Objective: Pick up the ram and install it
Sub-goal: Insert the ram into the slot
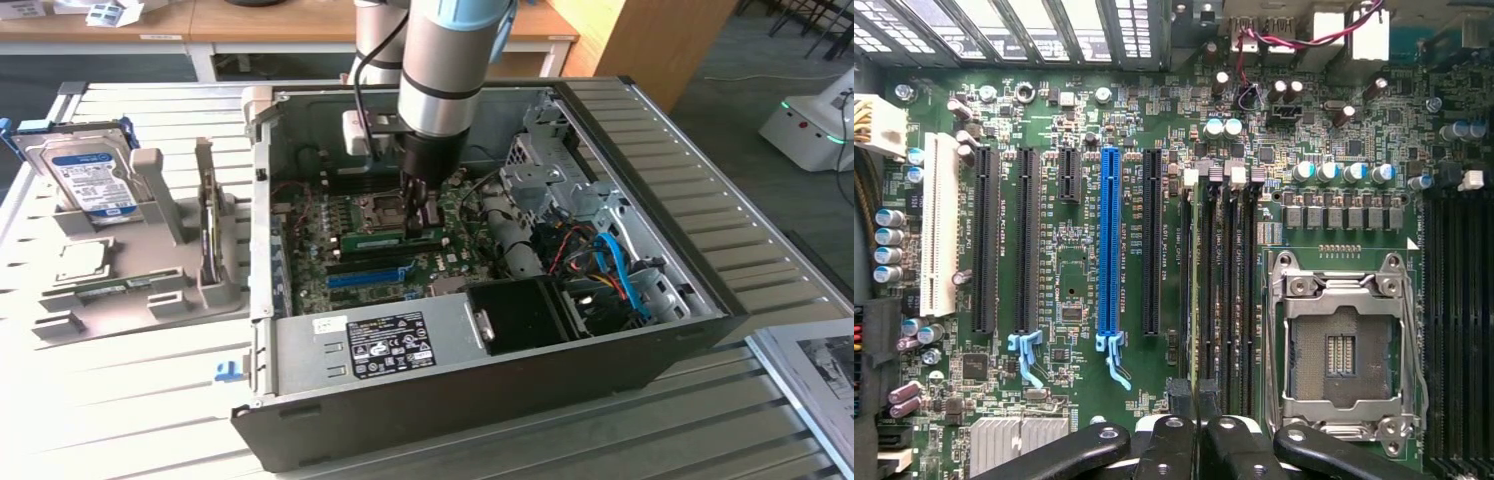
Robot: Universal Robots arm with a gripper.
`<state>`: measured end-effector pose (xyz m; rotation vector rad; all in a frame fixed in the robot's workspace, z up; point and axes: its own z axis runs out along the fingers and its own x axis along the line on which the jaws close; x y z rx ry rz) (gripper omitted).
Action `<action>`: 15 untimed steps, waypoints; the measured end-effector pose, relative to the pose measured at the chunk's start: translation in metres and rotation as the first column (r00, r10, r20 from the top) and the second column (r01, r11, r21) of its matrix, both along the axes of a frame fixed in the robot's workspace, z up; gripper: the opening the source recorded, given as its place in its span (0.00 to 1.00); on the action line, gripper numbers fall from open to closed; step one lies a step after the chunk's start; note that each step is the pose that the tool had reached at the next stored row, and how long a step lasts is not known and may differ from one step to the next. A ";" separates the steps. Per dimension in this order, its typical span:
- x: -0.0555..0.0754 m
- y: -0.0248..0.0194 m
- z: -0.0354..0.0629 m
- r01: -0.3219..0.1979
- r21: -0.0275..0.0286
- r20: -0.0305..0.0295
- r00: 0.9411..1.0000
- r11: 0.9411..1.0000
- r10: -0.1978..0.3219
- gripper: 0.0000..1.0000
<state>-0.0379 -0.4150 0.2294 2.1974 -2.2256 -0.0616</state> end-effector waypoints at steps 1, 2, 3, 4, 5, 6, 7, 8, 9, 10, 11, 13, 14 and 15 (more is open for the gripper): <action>0.000 0.0000 -0.0001 0.000 0.000 0.000 1.000 1.000 0.000 0.12; 0.000 0.0000 -0.0003 0.000 0.000 0.000 1.000 1.000 0.000 0.12; 0.000 0.0000 -0.0010 0.000 0.000 0.000 1.000 1.000 0.000 0.12; 0.000 0.0000 -0.0013 0.000 0.000 0.000 1.000 1.000 0.000 0.12; 0.000 0.0000 -0.0013 0.000 0.000 0.000 1.000 1.000 0.000 0.12; 0.000 0.0000 -0.0013 0.000 0.000 0.000 1.000 1.000 0.000 0.12; 0.000 0.0001 -0.0013 0.000 0.000 0.000 1.000 1.000 0.000 0.12; 0.000 0.0001 -0.0012 0.000 0.001 0.000 1.000 1.000 0.000 0.12; 0.000 0.0001 -0.0009 0.000 0.000 0.000 1.000 1.000 0.000 0.12; 0.000 0.0000 -0.0006 0.000 0.000 0.000 1.000 1.000 0.000 0.12; 0.000 0.0000 -0.0003 0.000 0.000 0.000 1.000 1.000 0.000 0.12; 0.000 0.0000 0.0005 0.000 0.000 0.000 1.000 1.000 0.000 0.12; 0.000 0.0001 0.0007 0.000 0.000 0.000 1.000 1.000 0.000 0.12; 0.000 0.0000 0.0011 0.000 0.000 0.000 1.000 1.000 0.000 0.12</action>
